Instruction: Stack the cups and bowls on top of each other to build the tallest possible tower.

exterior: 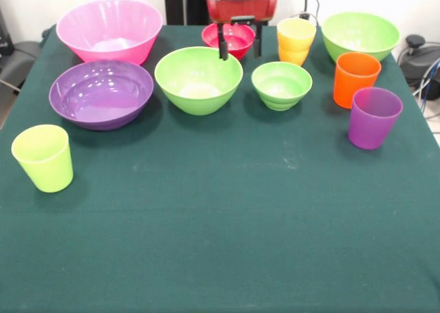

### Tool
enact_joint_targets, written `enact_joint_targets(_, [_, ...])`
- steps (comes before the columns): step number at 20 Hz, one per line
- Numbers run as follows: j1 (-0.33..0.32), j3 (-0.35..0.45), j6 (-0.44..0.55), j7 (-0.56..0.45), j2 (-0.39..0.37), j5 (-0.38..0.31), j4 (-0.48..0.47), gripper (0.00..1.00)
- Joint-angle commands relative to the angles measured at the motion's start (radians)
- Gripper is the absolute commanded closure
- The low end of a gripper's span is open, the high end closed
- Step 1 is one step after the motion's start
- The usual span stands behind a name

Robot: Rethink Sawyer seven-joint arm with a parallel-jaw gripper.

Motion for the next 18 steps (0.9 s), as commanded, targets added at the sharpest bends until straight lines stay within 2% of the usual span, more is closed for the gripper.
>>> enact_joint_targets(1, [-0.007,0.104,-0.021,0.017,0.029,-0.073,-0.038,0.00])
enact_joint_targets(14, [-0.001,0.081,-0.074,0.044,0.034,-0.145,0.014,0.00])
enact_joint_targets(18, [0.014,0.061,-0.129,0.067,0.048,-0.187,0.047,0.00])
